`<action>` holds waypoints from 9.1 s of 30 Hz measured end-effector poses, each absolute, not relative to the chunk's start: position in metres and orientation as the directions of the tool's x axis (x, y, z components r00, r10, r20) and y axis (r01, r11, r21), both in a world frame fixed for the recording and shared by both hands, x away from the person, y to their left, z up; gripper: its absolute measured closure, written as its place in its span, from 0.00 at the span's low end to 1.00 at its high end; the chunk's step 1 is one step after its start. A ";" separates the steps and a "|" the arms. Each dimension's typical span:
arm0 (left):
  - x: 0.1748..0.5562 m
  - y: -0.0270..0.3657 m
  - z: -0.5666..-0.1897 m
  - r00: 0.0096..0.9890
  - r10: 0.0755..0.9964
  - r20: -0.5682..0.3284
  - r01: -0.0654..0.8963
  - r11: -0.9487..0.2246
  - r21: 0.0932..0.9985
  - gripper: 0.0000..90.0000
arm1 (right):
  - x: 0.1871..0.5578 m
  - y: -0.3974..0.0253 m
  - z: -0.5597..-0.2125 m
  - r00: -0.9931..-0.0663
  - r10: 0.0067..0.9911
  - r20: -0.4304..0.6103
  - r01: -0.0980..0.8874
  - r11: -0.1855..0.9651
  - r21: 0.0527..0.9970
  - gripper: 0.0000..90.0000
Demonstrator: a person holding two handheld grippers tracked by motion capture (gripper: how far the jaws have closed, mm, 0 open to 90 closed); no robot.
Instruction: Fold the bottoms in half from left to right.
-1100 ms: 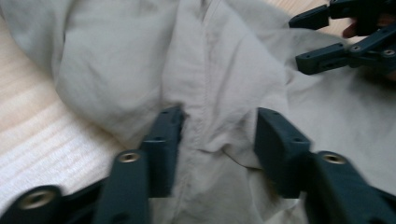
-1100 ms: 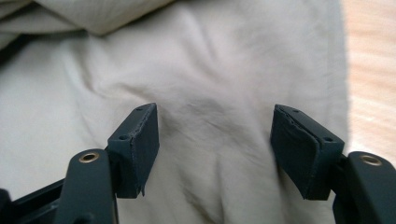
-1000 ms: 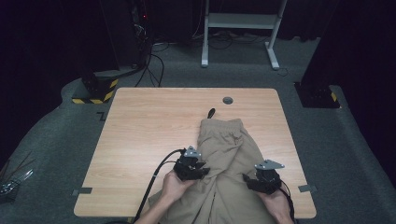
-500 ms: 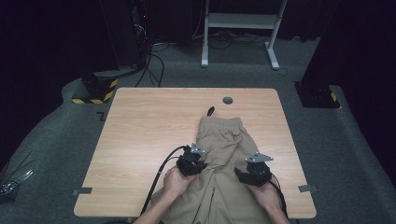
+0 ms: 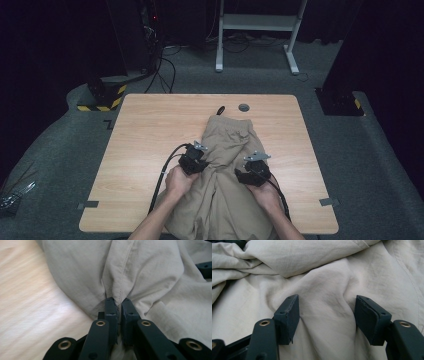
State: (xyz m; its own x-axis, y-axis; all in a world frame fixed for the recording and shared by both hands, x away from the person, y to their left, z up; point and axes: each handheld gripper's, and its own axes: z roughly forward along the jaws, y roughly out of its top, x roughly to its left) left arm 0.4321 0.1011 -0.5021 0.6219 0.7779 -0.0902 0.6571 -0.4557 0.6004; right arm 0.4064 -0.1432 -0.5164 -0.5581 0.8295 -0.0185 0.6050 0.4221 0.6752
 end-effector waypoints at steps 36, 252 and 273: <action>0.422 0.096 -0.485 0.639 0.765 -0.083 0.623 -0.450 0.640 0.94 | 0.395 -0.142 -0.501 -0.576 0.818 0.015 0.599 0.410 0.688 0.38; 0.318 0.166 -0.510 0.604 0.791 -0.096 0.627 -0.397 0.670 0.99 | 0.363 -0.211 -0.511 -0.581 0.804 0.127 0.617 0.334 0.713 0.99; 0.380 0.155 -0.512 0.503 0.857 -0.112 0.676 -0.309 0.669 0.80 | 0.402 -0.197 -0.507 -0.541 0.830 0.138 0.627 0.288 0.724 0.98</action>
